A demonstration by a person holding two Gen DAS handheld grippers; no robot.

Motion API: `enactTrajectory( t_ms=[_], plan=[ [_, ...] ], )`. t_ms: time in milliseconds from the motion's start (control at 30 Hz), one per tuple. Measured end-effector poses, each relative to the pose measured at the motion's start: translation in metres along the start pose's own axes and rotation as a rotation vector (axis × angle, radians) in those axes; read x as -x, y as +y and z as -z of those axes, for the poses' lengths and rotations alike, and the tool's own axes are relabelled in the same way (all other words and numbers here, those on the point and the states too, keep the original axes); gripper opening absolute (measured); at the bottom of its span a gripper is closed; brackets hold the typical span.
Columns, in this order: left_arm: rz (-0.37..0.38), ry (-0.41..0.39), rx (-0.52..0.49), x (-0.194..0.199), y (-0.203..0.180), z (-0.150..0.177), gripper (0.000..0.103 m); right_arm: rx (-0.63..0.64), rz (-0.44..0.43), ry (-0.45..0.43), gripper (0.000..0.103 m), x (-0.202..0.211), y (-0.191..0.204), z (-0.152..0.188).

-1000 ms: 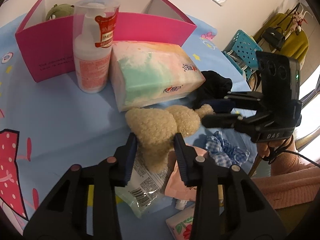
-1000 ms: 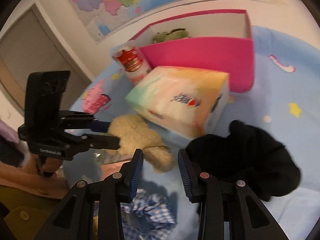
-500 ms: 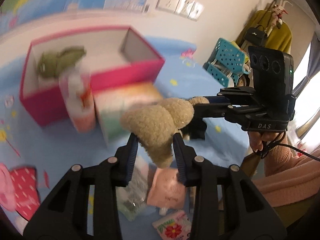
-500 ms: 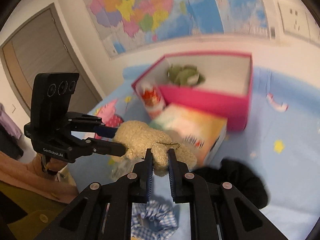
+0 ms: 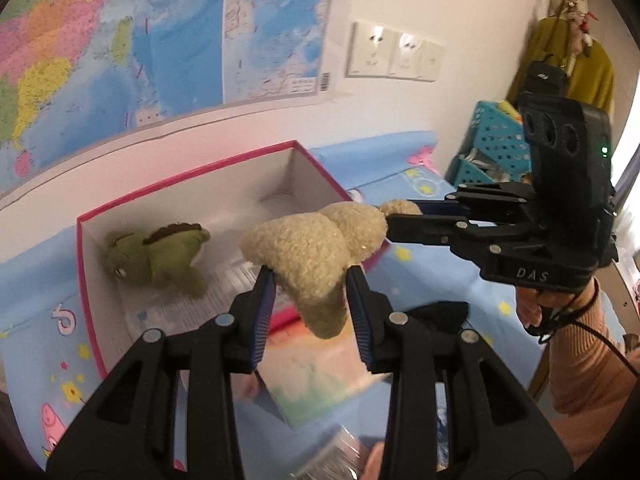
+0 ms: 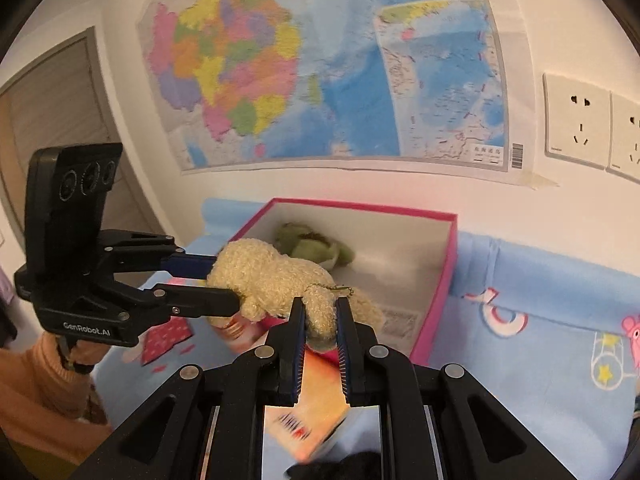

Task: Organize soft objects
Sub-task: 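Carry the beige plush into the pink box and open the left tool, then reach the right tool toward the black fabric item on the bed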

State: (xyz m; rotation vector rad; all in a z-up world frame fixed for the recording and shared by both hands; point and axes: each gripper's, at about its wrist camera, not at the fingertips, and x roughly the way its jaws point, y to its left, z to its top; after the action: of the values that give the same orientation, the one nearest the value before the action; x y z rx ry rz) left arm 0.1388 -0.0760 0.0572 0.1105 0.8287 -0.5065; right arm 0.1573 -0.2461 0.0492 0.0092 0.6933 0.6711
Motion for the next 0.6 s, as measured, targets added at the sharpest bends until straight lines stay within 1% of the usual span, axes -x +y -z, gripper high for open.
enactTrajectory(
  t_ms=[167, 367, 433, 467, 500, 533, 600],
  plan=[
    [-0.045, 0.067, 0.003, -0.034, 0.008, -0.008, 0.038, 0.003, 0.045, 0.048, 0.013, -0.026, -0.013, -0.006],
    [-0.058, 0.131, 0.002, -0.060, 0.012, -0.008, 0.038, 0.020, 0.103, 0.099, 0.015, -0.045, -0.021, -0.006],
    [-0.067, 0.145, 0.002, -0.065, 0.013, -0.008, 0.039, 0.022, 0.126, 0.116, 0.017, -0.051, -0.023, -0.006],
    [-0.080, 0.150, 0.007, -0.067, 0.014, -0.008, 0.039, 0.017, 0.130, 0.125, 0.021, -0.053, -0.025, -0.006],
    [-0.089, 0.154, 0.011, -0.068, 0.014, -0.008, 0.040, 0.011, 0.141, 0.134, 0.029, -0.055, -0.026, -0.005],
    [-0.091, 0.156, 0.012, -0.069, 0.014, -0.008, 0.040, 0.013, 0.148, 0.134, 0.032, -0.055, -0.026, -0.004],
    [-0.078, 0.150, 0.002, -0.067, 0.012, -0.008, 0.041, 0.014, 0.147, 0.119, 0.032, -0.050, -0.024, -0.002]
  ],
)
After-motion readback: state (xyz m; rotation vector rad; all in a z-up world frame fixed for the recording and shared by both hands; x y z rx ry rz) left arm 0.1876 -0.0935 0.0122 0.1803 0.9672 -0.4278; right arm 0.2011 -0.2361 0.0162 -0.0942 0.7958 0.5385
